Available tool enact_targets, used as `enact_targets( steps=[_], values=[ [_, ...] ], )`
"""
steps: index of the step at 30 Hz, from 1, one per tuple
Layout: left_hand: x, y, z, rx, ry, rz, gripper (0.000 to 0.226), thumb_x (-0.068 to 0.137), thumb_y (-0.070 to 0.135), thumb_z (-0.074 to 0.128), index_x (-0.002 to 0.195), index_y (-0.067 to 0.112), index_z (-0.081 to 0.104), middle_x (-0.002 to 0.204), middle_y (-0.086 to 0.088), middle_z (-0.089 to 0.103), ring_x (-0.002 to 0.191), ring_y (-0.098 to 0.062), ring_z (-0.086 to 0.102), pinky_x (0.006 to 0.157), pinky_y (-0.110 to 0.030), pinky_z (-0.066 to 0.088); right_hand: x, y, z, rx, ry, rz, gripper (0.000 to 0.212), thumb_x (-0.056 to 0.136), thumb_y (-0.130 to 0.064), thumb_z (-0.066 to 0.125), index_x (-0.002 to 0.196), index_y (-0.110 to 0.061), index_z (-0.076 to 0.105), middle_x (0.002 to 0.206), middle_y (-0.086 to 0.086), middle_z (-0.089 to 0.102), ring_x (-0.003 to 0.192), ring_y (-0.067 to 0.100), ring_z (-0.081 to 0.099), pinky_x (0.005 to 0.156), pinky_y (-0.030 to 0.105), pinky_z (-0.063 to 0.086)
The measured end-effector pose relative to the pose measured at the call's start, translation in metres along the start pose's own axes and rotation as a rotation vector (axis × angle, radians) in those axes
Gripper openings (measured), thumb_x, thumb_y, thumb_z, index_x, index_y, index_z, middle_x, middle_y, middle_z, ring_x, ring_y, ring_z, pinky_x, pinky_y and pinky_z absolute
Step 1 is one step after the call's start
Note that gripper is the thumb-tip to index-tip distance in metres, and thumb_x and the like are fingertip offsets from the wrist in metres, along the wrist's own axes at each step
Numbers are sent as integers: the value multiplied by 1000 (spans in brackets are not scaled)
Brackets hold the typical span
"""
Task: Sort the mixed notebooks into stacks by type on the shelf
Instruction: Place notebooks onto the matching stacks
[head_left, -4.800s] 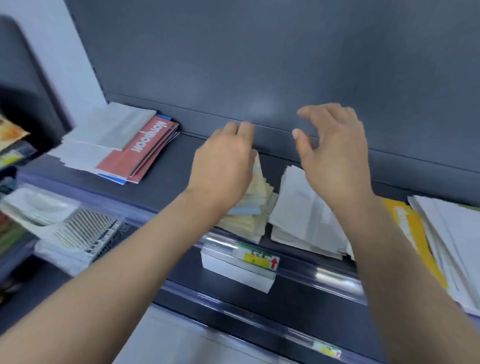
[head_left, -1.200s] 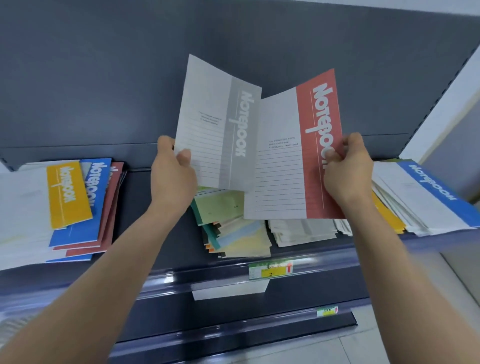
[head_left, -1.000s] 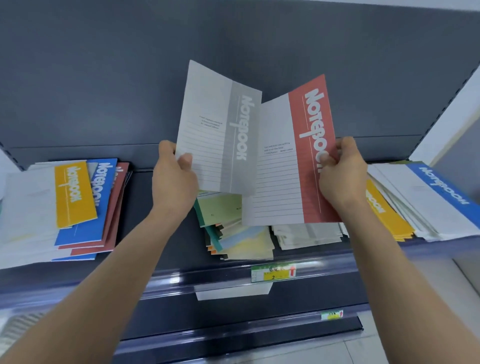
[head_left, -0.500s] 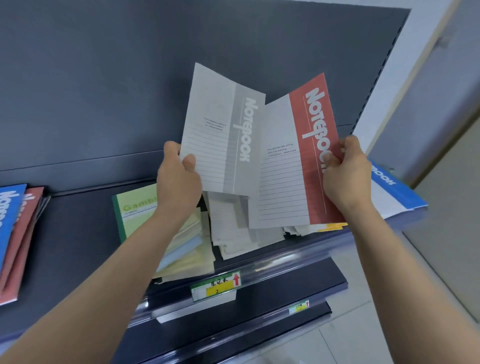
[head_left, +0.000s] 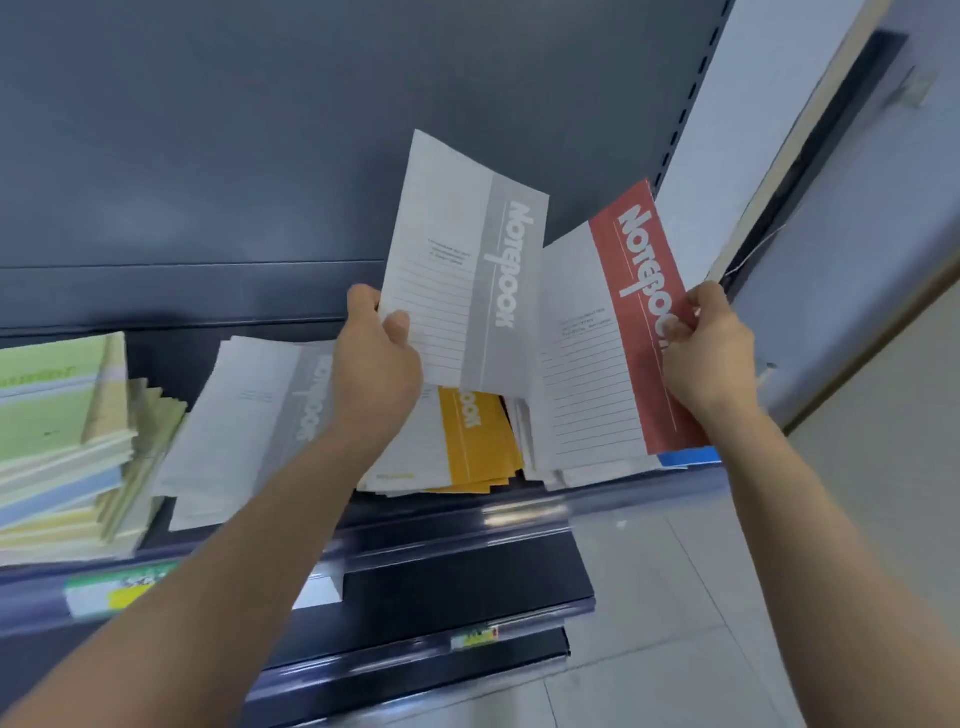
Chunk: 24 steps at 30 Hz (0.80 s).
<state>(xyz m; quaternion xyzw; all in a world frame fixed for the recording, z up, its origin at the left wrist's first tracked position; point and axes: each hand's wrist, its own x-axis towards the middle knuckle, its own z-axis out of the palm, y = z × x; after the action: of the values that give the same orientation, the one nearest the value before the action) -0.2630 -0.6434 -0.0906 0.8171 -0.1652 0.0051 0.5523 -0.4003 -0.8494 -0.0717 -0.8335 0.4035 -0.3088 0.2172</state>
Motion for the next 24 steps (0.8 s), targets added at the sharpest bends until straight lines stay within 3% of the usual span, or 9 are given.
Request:
enact_targets(
  steps=[3,5,7,10,12,14,17,22,24],
  values=[
    [-6,-6,3,21,56,-31,0,100,11,36,100,11,36,78,8,48,69,-11,48,60,-30,43,7,27,13,-149,-102,-11,17,95,-12,39,111,-10,42,98,15,62,82,33,55,71,43,49],
    [-8,-10,2,40,90,-61,2,100,11,36,102,11,36,84,4,50,75,-16,50,66,-35,45,10,42,25,-255,-167,-44,17,94,-12,38,111,-8,40,91,16,61,83,37,57,65,38,43],
    [-11,-15,0,60,114,-76,2,99,11,37,101,11,36,86,1,51,73,-15,50,61,-32,43,11,52,35,-313,-205,-40,18,94,-10,39,112,-4,40,97,23,62,87,39,58,63,35,36],
    [-16,-24,-2,72,140,-98,2,98,10,38,99,10,36,79,3,51,69,-18,50,59,-32,42,13,60,44,-402,-196,-24,25,92,-11,47,113,1,41,111,26,55,101,41,53,75,40,39],
    [-18,-29,-5,86,153,-120,2,98,10,38,100,10,37,85,-3,55,74,-23,52,62,-34,42,13,62,47,-494,-166,-60,29,89,-10,53,113,4,43,112,28,52,106,42,47,85,43,37],
    [-21,-33,-11,119,168,-132,4,98,8,38,101,10,37,91,-6,54,77,-24,51,63,-33,39,12,58,50,-540,-103,-120,30,84,-4,55,111,7,47,111,30,50,105,41,44,86,44,34],
    [-22,-39,-26,161,220,-155,7,96,4,38,100,10,37,89,-5,53,79,-25,49,67,-31,37,12,32,56,-514,-58,-209,31,80,2,52,110,7,51,112,29,49,106,39,42,83,44,31],
    [-16,-54,-71,260,338,-240,16,92,-4,38,101,10,36,93,-4,50,81,-24,45,63,-21,26,2,-44,66,-327,-160,-504,25,93,-12,47,115,-5,56,118,17,54,109,35,44,88,40,32],
    [-12,-61,-89,276,356,-286,16,92,-3,38,104,8,39,94,-4,49,83,-25,45,67,-27,30,-11,-74,69,-228,-194,-625,24,94,-15,47,114,-7,58,115,15,57,108,32,46,87,38,34]
  ],
)
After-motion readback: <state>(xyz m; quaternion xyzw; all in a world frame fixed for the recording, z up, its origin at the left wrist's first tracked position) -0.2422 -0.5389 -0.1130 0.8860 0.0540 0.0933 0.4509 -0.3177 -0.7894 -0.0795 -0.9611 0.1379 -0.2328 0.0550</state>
